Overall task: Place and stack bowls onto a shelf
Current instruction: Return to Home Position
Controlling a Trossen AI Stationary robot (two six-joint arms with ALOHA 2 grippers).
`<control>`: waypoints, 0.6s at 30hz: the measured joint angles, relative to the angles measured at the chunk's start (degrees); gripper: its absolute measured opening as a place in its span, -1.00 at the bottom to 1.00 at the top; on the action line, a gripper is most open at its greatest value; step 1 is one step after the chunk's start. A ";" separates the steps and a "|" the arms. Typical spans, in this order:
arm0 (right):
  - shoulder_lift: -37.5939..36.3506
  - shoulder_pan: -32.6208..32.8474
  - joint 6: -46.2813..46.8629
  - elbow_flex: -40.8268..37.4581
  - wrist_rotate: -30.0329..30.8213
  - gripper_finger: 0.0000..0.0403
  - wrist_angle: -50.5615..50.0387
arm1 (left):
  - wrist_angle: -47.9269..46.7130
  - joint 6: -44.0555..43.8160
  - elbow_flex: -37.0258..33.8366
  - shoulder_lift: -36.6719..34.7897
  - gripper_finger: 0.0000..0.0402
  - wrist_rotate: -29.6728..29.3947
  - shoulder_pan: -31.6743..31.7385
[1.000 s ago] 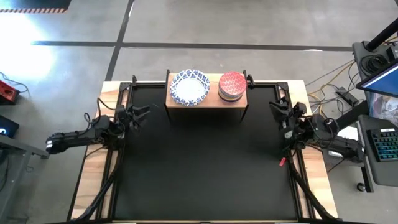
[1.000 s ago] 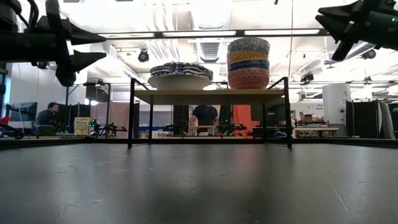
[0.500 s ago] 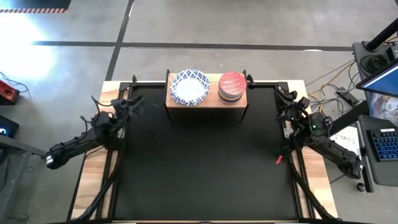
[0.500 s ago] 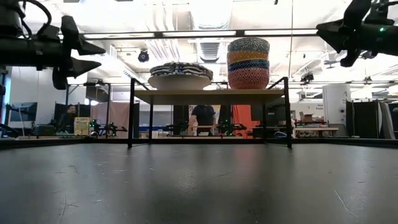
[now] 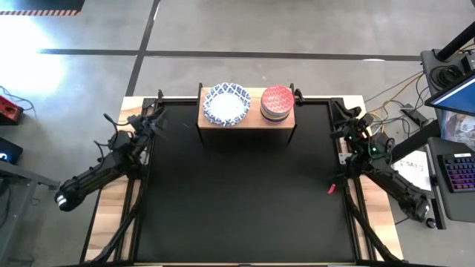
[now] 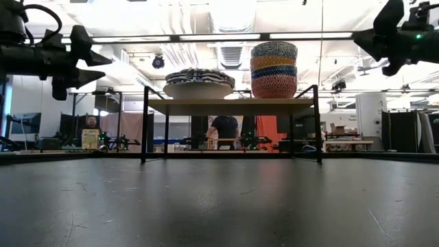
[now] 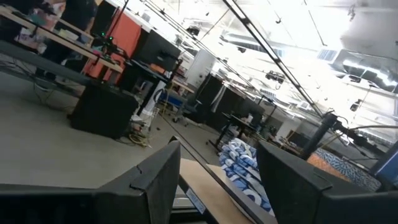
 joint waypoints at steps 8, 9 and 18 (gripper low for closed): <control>0.42 -0.52 0.00 0.00 0.01 -0.59 0.04 | -0.33 0.00 0.40 0.33 -0.03 0.02 -0.02; 0.63 -0.52 0.00 0.00 0.02 -0.59 0.07 | -0.26 0.02 0.46 0.33 -0.03 0.01 -0.02; 2.32 -0.52 0.00 0.00 0.00 -0.65 -0.06 | -0.37 0.01 0.57 0.33 -0.03 0.02 -0.02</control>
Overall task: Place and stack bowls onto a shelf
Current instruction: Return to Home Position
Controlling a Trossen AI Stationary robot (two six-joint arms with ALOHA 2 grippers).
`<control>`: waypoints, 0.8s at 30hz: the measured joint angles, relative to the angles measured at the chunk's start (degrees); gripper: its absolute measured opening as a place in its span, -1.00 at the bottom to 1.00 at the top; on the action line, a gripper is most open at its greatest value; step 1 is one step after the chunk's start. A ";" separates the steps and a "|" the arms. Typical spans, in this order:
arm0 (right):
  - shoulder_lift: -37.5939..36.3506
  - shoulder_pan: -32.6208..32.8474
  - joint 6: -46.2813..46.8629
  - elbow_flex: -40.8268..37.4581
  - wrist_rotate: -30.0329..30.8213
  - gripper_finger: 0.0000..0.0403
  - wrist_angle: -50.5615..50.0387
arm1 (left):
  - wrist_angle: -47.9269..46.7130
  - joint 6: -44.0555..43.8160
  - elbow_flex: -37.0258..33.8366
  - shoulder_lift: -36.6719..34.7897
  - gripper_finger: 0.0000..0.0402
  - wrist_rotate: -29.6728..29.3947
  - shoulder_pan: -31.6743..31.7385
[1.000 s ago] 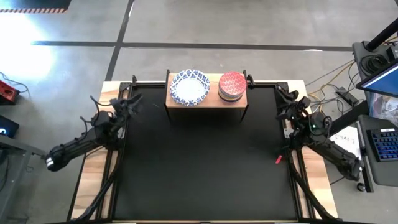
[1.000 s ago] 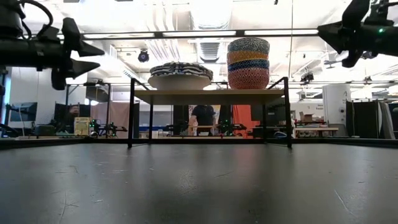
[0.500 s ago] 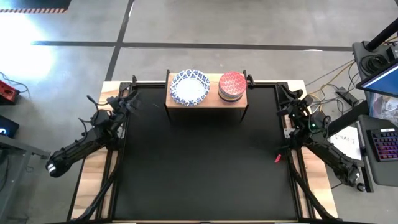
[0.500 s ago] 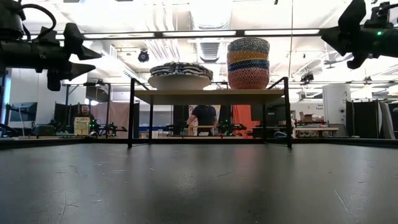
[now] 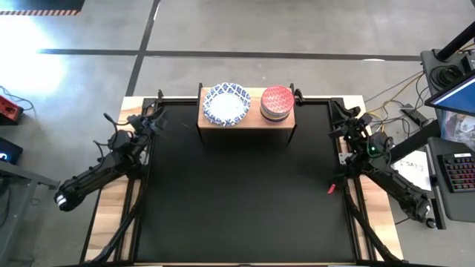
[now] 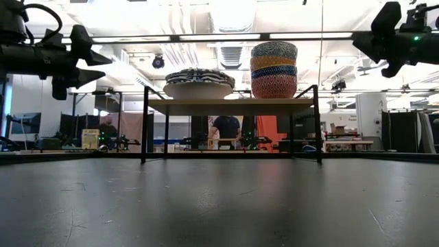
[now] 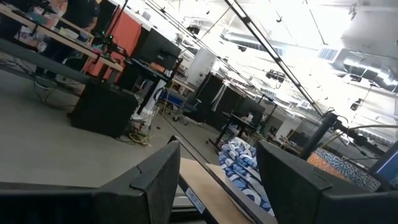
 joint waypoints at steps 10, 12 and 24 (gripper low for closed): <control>0.22 0.00 0.00 0.00 0.00 -0.60 0.10 | -0.02 -0.01 0.09 -0.02 -0.03 0.00 0.00; 0.22 0.00 0.00 0.00 0.00 -0.59 0.08 | -0.02 -0.01 0.09 -0.02 -0.03 0.00 0.00; 0.22 0.00 0.00 0.00 0.00 -0.63 0.08 | -0.04 0.01 0.15 -0.02 -0.03 -0.02 0.00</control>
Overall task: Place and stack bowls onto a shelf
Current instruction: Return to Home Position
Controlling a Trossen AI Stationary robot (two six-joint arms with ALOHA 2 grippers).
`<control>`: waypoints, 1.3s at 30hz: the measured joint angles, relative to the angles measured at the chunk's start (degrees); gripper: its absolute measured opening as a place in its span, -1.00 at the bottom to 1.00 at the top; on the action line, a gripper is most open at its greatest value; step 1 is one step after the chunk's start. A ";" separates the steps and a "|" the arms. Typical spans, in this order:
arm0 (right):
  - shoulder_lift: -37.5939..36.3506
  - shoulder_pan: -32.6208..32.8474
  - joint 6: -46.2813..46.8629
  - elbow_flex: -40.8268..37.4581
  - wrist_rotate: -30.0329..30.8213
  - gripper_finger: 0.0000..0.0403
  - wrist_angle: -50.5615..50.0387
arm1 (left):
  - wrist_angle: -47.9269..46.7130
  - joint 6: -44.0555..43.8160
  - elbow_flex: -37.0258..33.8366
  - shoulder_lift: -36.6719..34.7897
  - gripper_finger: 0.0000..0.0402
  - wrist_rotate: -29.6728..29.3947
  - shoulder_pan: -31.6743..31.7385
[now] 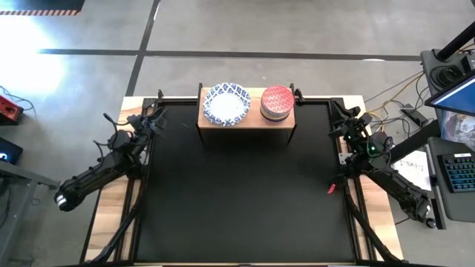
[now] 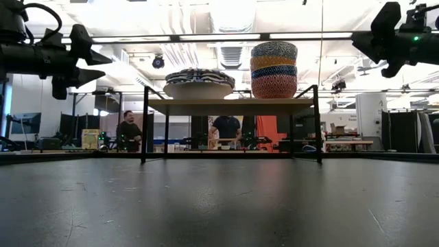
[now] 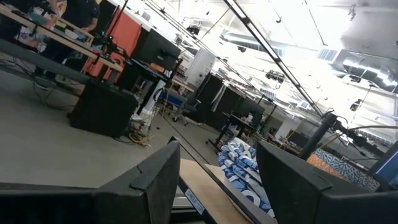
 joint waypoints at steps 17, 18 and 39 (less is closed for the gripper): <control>0.00 0.00 0.00 0.00 0.00 -0.59 0.00 | 0.00 -0.02 0.02 0.00 -0.03 0.00 0.00; 0.02 0.00 0.00 0.00 0.00 -0.60 0.00 | 0.00 -0.02 0.02 0.00 -0.03 0.02 0.00; 0.02 0.00 0.00 0.00 0.00 -0.59 0.00 | 0.00 0.00 0.02 0.00 -0.03 0.00 0.00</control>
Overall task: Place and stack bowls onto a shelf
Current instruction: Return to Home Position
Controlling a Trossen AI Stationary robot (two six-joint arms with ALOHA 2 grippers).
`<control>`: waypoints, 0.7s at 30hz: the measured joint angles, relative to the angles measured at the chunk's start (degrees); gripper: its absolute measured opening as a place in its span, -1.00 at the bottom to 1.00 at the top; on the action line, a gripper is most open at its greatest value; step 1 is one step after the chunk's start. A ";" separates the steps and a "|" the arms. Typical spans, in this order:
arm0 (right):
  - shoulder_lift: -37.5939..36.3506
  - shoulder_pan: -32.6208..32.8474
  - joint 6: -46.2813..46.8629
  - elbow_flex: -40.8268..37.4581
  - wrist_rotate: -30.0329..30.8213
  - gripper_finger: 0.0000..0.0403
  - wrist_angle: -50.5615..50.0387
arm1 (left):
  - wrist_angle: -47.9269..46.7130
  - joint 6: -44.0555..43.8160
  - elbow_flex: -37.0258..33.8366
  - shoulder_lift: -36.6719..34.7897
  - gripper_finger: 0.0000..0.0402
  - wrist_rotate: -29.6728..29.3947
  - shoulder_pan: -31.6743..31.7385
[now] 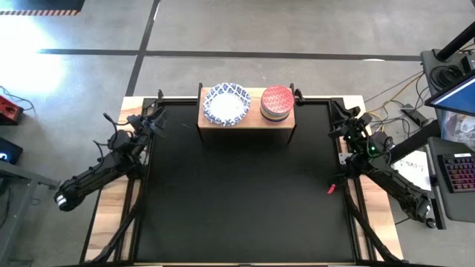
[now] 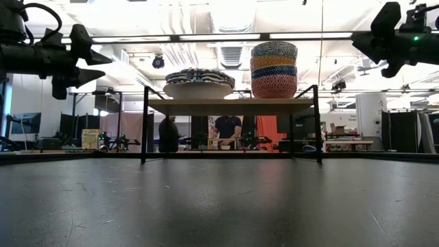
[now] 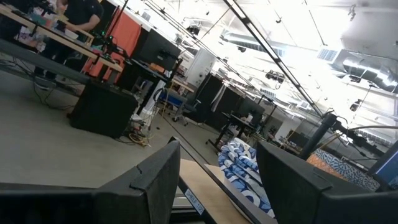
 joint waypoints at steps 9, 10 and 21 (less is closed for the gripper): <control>0.00 0.00 0.00 0.00 0.00 -0.65 -0.02 | 0.00 -0.02 0.00 0.00 -0.03 0.01 0.00; 0.00 0.02 0.00 0.00 0.00 -0.65 0.00 | 0.00 -0.02 0.00 0.00 -0.03 0.02 0.00; 0.00 0.01 0.00 0.00 0.00 -0.59 -0.02 | 0.00 -0.02 0.00 -0.01 -0.03 0.02 0.00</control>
